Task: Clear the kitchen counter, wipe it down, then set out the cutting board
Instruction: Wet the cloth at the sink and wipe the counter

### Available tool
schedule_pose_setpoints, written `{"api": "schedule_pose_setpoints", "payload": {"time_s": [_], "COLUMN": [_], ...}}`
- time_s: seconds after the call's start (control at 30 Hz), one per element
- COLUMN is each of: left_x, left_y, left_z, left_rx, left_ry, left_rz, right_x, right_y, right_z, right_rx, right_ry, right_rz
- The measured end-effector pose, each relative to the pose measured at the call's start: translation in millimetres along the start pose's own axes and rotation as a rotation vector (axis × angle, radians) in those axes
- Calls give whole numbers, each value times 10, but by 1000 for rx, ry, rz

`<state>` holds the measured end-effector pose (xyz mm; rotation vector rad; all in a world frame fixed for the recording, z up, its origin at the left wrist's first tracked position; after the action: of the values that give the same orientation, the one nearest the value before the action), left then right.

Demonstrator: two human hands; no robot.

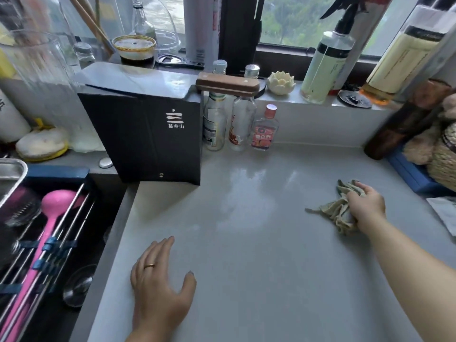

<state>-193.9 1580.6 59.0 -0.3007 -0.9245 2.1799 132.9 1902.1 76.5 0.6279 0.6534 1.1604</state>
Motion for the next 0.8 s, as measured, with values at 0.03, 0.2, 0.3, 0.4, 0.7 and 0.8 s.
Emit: {"api": "schedule_pose_setpoints", "payload": {"time_s": [0.03, 0.2, 0.3, 0.4, 0.7, 0.8], "left_x": [4, -2, -6, -15, -86, -131], "left_y": [3, 2, 15, 9, 57, 106], "left_z": [-2, -3, 14, 38, 297, 592], "left_rx": [-10, -48, -94, -156, -468, -422], "left_ry": [-1, -1, 6, -3, -66, -189], "left_rz": [7, 33, 58, 83, 166, 146], "right_x": [-2, -461, -973, -1365, -3019, -3285], "right_y": [51, 730, 1038, 1116, 1157, 1439], "right_z": [-116, -958, -1440, -1660, -2128, -2396], "right_rx": [-76, -251, -235, -257, -152, -140], "right_ry": [27, 203, 306, 357, 557, 580], "right_rz": [28, 363, 560, 659, 929, 968]}}
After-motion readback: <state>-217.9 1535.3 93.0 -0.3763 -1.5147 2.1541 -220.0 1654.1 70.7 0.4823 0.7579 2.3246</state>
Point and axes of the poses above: each hand's wrist, its own x-axis towards the middle knuckle, its own z-axis out of the back of the hand, y = z × x, the point moved 8 cm from there along x, towards the middle knuckle, and after that the axes turned 1 degree about -x, right-handed, at the moved point
